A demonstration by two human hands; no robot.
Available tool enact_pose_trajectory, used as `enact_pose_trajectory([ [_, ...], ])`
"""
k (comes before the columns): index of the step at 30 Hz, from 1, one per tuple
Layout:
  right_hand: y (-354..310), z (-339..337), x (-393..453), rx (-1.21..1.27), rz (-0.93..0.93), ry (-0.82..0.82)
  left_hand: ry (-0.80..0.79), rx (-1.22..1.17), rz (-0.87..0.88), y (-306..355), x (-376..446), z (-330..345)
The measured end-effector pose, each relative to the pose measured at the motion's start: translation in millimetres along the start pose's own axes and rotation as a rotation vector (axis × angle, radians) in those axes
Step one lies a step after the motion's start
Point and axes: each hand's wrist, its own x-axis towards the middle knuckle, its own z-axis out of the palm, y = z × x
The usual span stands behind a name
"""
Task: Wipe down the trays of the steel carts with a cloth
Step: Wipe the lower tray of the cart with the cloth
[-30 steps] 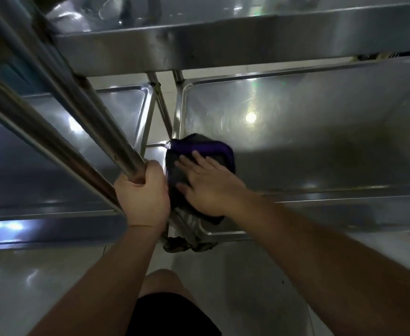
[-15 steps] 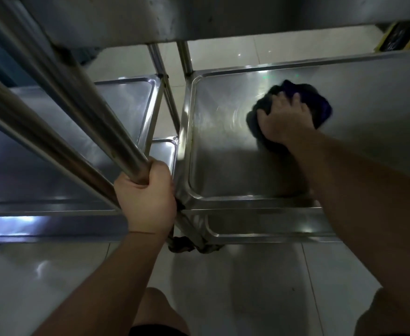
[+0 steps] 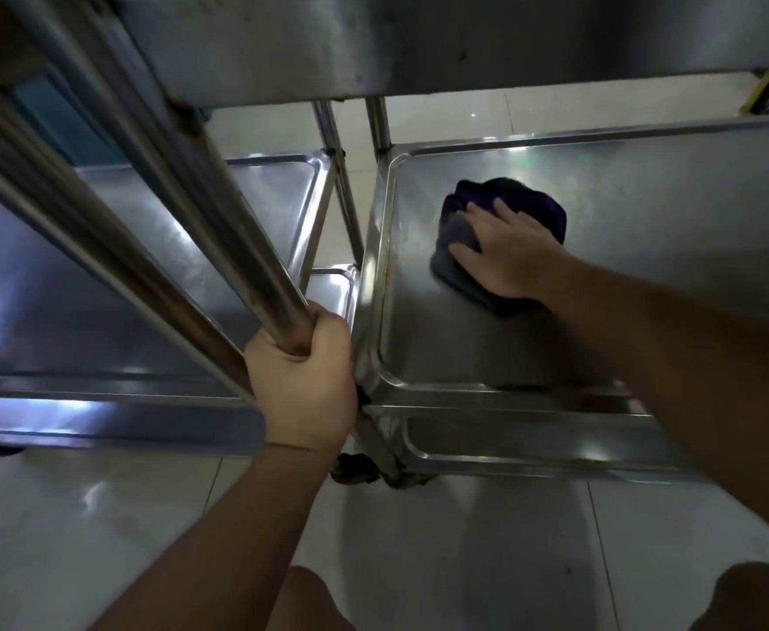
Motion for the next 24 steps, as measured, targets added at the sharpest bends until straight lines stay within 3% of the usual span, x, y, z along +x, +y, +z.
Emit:
enact_pose_trajectory([
  [3,-51.6,8.9,38.5,0.039,0.046,-0.007,0.009,-0.001,0.013,-1.1,0.0,0.3],
  [7,-99.5,23.5,11.6,0.053,-0.113,0.027,0.006,-0.009,-0.006,-0.5,0.0,0.7],
  [14,-63.3,19.6,-119.3,0.135,-0.58,-0.15,-0.015,0.014,-0.021,0.2,-2.5,1.4],
  [16,-52.5,14.0,-118.8,0.085,-0.619,-0.152,-0.011,-0.003,-0.04,0.3,-2.7,2.9],
  [20,-60.4,12.5,-44.9,0.013,-0.348,-0.014,-0.028,-0.039,-0.019,-1.0,-3.4,3.7],
  [24,-95.1,15.3,30.2,0.072,-0.064,0.001,-0.008,-0.038,0.011,-0.7,-2.1,3.1],
])
